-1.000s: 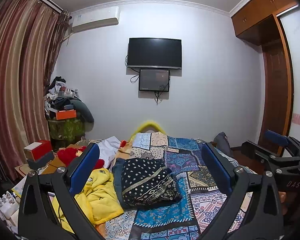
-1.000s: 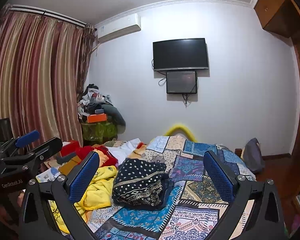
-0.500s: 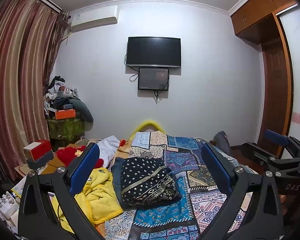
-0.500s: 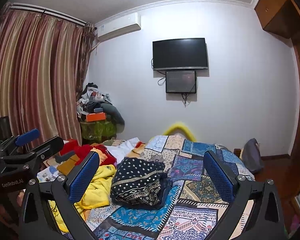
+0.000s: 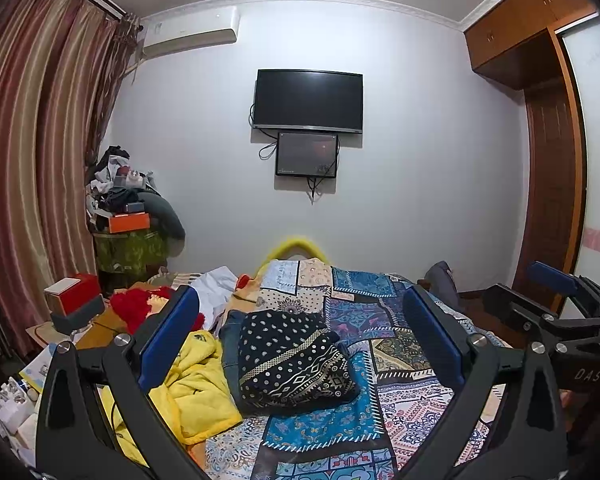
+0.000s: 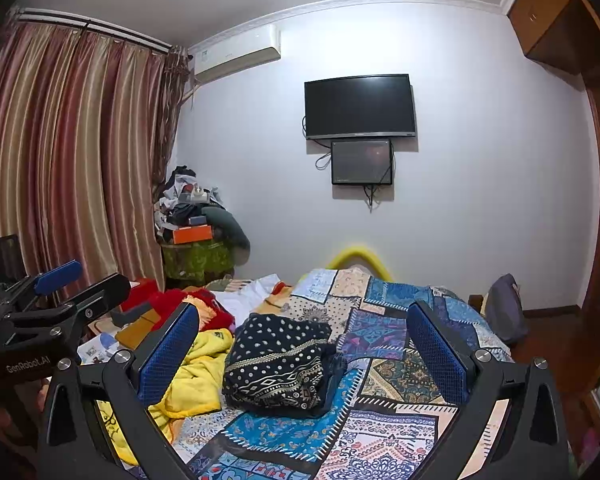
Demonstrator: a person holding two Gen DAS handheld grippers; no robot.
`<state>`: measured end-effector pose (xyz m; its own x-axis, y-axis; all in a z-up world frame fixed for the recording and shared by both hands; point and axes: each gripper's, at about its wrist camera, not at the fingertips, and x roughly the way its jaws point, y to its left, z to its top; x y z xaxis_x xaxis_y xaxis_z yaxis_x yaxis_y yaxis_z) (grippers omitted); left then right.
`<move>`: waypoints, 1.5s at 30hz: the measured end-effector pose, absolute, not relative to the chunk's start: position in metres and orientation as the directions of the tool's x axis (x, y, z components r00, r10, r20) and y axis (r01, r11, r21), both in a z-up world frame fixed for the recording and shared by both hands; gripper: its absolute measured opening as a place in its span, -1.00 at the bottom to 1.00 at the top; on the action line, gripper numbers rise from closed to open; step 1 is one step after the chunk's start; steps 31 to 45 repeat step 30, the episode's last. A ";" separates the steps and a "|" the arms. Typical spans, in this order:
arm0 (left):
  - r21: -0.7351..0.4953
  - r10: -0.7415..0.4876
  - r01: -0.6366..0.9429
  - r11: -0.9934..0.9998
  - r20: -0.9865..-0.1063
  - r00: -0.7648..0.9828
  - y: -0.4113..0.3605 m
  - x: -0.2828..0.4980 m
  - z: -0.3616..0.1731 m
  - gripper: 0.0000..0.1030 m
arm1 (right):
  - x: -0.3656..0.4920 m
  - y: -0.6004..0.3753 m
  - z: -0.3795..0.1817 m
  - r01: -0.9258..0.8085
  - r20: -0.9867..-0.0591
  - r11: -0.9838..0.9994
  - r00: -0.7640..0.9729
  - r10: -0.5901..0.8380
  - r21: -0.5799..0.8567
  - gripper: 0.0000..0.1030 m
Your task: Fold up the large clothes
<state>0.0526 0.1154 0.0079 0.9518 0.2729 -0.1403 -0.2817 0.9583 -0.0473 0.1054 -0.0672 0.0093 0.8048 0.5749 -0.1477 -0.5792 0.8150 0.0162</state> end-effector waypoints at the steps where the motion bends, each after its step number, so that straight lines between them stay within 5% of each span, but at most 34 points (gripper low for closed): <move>1: -0.049 0.271 -0.280 0.959 -0.142 0.952 0.116 0.053 0.008 0.99 | 0.105 -0.067 0.009 -0.579 -0.148 0.815 0.805 0.575 0.018 1.00; 45: -0.067 0.206 -0.220 0.973 -0.176 0.963 0.118 0.054 0.006 0.99 | 0.106 -0.069 0.015 -0.548 -0.132 0.833 0.822 0.554 0.078 1.00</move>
